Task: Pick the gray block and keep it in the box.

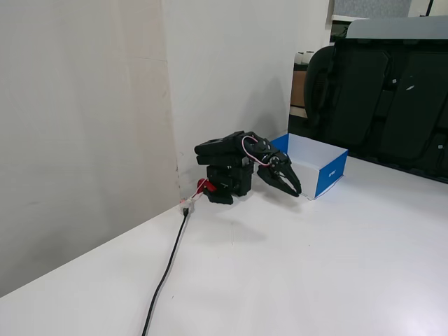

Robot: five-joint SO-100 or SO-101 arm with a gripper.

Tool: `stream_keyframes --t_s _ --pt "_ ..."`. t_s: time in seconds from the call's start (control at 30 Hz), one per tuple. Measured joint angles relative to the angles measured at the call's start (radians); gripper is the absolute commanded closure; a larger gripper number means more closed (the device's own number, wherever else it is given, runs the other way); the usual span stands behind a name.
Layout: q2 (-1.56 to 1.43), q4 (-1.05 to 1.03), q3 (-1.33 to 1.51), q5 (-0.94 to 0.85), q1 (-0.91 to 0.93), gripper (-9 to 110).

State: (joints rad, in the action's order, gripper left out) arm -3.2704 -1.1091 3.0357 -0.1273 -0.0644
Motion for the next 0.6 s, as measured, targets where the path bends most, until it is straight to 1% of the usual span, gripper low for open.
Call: stream_keyframes --t_s 0.17,0.23,0.33,0.6 --pt "0.000 -0.028 0.006 -0.003 0.011 101" --pt "0.000 -0.028 0.006 0.002 0.026 99" --pt "0.000 -0.028 0.006 0.002 0.017 101" --pt "0.000 -0.028 0.006 0.002 0.017 101"
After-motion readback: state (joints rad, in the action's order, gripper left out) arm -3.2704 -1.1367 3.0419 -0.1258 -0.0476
